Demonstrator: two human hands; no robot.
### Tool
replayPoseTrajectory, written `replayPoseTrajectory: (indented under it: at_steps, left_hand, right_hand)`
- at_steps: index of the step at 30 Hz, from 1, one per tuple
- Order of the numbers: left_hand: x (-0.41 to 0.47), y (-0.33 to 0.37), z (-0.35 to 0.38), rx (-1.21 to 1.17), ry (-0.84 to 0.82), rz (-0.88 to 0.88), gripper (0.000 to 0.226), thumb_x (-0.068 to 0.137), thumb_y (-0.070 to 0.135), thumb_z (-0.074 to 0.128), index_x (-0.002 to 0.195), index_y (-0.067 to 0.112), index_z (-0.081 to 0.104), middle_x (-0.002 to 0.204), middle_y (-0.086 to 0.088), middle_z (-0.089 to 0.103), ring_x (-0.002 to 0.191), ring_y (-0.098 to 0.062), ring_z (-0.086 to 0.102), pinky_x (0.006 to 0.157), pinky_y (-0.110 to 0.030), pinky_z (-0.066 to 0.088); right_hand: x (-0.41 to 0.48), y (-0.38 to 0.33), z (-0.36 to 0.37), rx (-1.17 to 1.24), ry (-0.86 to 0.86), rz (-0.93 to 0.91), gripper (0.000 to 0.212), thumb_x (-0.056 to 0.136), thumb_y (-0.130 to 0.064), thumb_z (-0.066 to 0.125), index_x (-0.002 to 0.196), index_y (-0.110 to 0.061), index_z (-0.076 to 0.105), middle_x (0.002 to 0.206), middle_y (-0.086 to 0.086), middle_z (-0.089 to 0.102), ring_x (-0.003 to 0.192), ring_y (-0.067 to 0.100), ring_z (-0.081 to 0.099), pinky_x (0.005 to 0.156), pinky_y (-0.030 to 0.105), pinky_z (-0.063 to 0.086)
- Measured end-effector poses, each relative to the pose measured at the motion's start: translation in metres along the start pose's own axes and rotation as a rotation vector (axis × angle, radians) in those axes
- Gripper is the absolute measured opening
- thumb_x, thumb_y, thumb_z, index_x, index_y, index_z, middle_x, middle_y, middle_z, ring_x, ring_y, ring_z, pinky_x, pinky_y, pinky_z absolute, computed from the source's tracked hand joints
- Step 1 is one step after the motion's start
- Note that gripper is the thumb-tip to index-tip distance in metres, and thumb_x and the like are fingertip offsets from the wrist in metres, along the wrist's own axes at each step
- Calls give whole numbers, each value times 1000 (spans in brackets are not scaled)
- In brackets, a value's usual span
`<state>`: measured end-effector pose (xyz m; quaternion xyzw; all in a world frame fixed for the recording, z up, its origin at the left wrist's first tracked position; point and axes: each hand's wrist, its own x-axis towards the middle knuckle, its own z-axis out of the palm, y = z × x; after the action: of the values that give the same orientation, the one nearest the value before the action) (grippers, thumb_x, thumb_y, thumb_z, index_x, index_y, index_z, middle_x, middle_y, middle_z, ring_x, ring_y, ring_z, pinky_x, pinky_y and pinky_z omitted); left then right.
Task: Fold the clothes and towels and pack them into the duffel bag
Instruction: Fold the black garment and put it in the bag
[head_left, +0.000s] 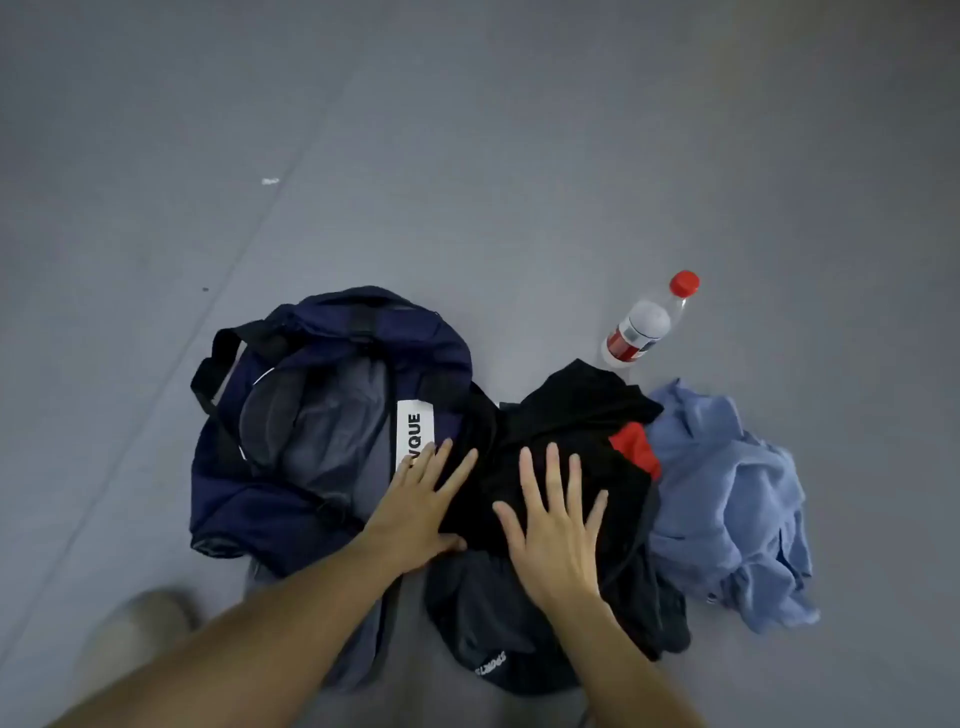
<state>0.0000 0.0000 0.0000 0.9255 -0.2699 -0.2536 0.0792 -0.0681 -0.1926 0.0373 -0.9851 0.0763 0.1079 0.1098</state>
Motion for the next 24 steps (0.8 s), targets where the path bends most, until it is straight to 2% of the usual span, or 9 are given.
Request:
replayPoseTrajectory:
  at_steps: [2, 4, 8, 12, 17, 24]
  left_hand:
    - [11, -10, 17, -13, -54, -44, 124, 80, 75, 59, 148, 34, -37, 163, -7, -28, 151, -26, -25, 123, -43, -11]
    - [16, -20, 28, 46, -43, -66, 122, 79, 82, 50, 147, 32, -39, 162, -8, -32, 150, -26, -28, 123, -45, -12]
    - [27, -38, 37, 86, 24, -71, 114, 79, 90, 30, 149, 30, -37, 159, -7, -37, 148, -24, -33, 123, -45, -13]
    - [32, -63, 33, 92, 90, -102, 106, 80, 91, 16, 152, 29, -30, 159, -6, -36, 149, -24, -30, 124, -45, -9]
    - [25, -90, 28, 137, 94, -97, 102, 82, 90, 13, 156, 29, -22, 163, -7, -27, 152, -24, -24, 125, -44, -6]
    - [8, -116, 30, 172, 97, -57, 97, 87, 87, 20, 159, 30, -11, 168, -7, -14, 154, -22, -15, 125, -45, 1]
  right_hand:
    - [7, 8, 25, -46, -66, 59, 79, 94, -77, 10, 158, -35, -8, 166, -1, -16, 152, 27, -17, 116, 70, 5]
    - [10, 21, 46, -113, -77, 67, 87, 89, -83, 14, 158, -35, -8, 167, -1, -15, 152, 28, -17, 114, 72, 1]
    - [33, 35, 65, -156, -56, 54, 89, 88, -80, 29, 159, -33, 6, 168, 2, 0, 154, 31, -2, 111, 75, 5]
    - [44, 49, 71, -167, -18, 53, 87, 89, -79, 30, 159, -32, 11, 168, 3, 5, 154, 31, 4, 111, 75, 6]
    - [68, 81, 57, -191, 21, 123, 85, 89, -79, 25, 159, -33, 11, 168, 2, 6, 153, 31, 5, 111, 74, 8]
    - [84, 154, 34, -243, 30, 199, 85, 88, -81, 15, 159, -35, 2, 168, 0, 3, 154, 29, 1, 113, 72, 11]
